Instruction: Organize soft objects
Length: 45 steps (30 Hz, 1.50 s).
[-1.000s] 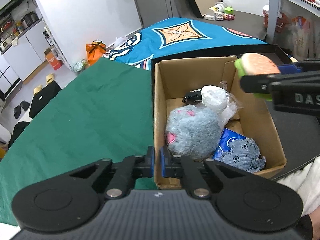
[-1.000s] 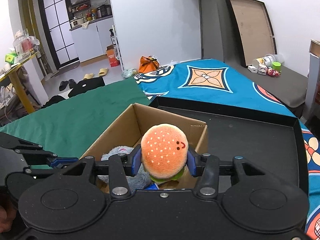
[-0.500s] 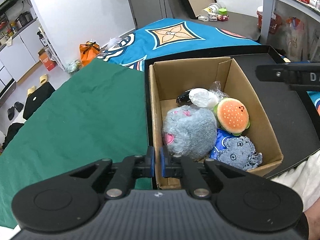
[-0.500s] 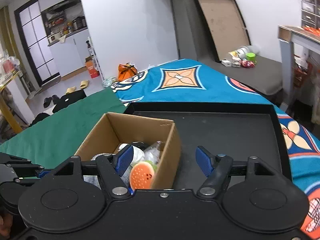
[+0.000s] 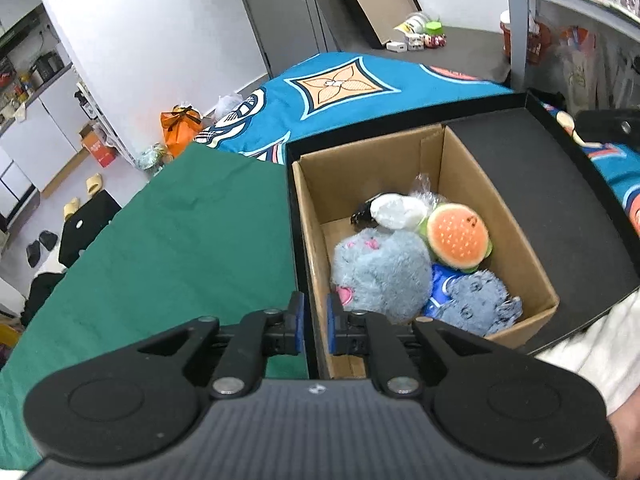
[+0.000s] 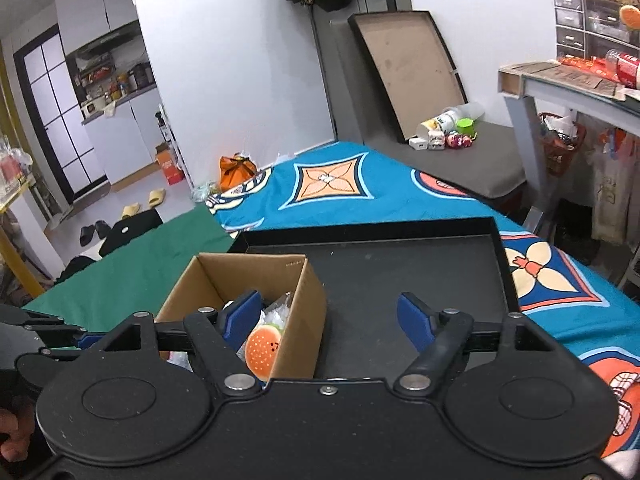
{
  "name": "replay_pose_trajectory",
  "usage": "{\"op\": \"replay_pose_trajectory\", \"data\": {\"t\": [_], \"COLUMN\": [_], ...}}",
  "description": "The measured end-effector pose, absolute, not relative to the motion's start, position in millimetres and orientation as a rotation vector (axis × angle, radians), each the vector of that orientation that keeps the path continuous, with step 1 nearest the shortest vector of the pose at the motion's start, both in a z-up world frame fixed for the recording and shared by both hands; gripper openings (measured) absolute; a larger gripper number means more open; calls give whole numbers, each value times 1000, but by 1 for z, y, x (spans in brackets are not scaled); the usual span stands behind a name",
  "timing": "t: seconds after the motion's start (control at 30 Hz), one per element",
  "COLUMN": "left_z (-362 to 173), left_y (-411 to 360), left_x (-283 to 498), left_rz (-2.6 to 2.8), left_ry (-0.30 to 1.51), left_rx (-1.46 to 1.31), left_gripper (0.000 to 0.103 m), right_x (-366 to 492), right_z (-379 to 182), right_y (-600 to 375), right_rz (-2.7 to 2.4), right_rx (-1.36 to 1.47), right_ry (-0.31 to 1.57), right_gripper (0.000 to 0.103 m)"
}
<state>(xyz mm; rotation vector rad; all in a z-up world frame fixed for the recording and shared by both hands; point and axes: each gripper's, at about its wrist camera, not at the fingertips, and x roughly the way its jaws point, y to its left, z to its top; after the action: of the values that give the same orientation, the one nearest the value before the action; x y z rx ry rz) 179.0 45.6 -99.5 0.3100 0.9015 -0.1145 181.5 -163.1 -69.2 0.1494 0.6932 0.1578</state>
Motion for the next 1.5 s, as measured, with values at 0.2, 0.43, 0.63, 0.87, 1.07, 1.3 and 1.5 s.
{"op": "replay_pose_trajectory", "data": {"t": [0.2, 0.43, 0.63, 0.87, 1.07, 1.3, 1.5], "left_z": [-76, -48, -28, -6, 5, 20, 27], "left_y": [42, 37, 34, 25, 25, 22, 21], "left_x": [173, 152, 135, 108, 87, 67, 54], "left_rz": [-80, -39, -18, -22, -15, -18, -50], "left_ry": [896, 847, 851, 843, 842, 818, 828], "left_rx": [257, 190, 140, 119, 71, 48, 16], "left_gripper": [18, 59, 80, 95, 99, 100, 100], "right_x": [167, 149, 132, 111, 95, 79, 69], "right_z": [-56, -42, -30, -18, -8, -1, 4], "right_y": [-174, -184, -191, -201, -201, -207, -209], "right_rz": [153, 150, 153, 155, 157, 136, 116], "right_rx": [170, 178, 197, 212, 187, 184, 171], "right_ry": [683, 684, 677, 685, 692, 687, 691], "right_gripper": [88, 99, 103, 103, 103, 103, 103]}}
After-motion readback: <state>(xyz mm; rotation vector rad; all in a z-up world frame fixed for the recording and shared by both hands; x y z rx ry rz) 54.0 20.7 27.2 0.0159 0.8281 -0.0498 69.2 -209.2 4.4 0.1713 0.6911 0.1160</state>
